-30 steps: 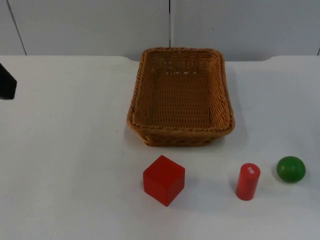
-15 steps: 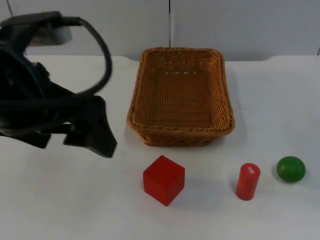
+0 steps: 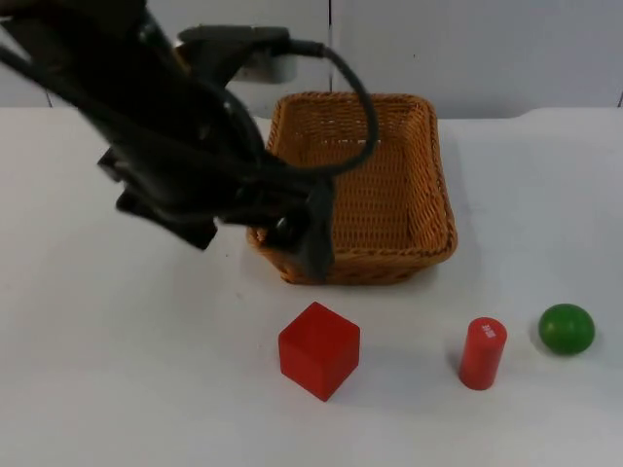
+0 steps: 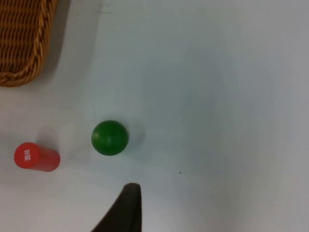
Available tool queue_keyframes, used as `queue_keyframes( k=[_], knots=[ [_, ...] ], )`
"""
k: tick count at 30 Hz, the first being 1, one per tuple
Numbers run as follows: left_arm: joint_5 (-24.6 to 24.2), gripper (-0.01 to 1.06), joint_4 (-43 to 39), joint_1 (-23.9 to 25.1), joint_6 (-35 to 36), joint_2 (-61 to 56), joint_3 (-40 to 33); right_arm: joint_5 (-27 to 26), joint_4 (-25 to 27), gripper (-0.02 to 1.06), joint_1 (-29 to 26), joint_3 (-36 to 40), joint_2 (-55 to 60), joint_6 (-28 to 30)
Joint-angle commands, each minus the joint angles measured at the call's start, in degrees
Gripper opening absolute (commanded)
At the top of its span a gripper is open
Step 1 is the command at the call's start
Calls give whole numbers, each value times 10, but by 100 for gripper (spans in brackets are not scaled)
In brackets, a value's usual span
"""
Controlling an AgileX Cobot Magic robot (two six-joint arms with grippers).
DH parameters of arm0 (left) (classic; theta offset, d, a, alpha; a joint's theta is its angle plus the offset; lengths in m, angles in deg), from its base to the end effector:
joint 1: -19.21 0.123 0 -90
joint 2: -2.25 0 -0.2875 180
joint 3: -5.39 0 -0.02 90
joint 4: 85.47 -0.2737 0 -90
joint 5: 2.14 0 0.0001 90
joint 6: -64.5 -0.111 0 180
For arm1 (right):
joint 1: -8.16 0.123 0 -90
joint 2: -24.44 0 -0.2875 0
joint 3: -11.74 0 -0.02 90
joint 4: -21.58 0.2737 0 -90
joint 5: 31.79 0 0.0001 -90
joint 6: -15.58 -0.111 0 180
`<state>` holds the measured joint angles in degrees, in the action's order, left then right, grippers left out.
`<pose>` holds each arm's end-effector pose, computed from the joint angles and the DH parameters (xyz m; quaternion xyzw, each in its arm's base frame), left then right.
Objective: Pick up the basket with the left hand and place the object to the left of the red cylinder into the basket with the right hand.
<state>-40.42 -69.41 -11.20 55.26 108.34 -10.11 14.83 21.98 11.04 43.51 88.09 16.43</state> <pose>0.3033 -0.2001 0.1709 0.2433 0.9487 -0.1344 0.1509 0.2147 0.0114 0.2871 -0.0293 0.9452 0.0089 0.3251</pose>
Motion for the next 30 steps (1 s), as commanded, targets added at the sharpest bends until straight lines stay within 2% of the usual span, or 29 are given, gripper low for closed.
queue_keyframes(
  k=[1, 3, 4, 8, 9, 12, 13, 19, 21, 30],
  knots=[
    [-1, 98, -27, -4, 18, 13, 29, 0, 2, 105, -4, -1, -2, 3],
    [-5, 98, -58, -2, 42, 48, 88, 0, 2, 105, -4, -1, -2, 3],
    [-5, 98, -58, -2, 42, 48, 88, 0, 2, 105, -4, -1, -2, 3],
    [-21, 98, -94, 8, 67, 117, 181, 0, -4, 105, -4, -1, -2, 3],
    [-21, 98, -94, 8, 67, 117, 181, 0, -4, 105, -4, -1, -2, 3],
    [-20, 98, -87, 44, 77, 171, 248, 1, -4, 105, -4, -1, -2, 3],
    [-20, 98, -87, 44, 77, 171, 248, 1, -4, 105, -4, -1, -2, 3],
    [-18, 98, -43, 101, 80, 246, 332, 1, -4, 105, -4, -1, -2, 3],
    [-20, 98, -2, 116, 50, 285, 374, 1, -4, 105, -4, -1, -2, 3],
    [-42, 98, 33, 118, 41, 406, 485, -2, 0, 105, -4, -1, -2, 0]
  ],
)
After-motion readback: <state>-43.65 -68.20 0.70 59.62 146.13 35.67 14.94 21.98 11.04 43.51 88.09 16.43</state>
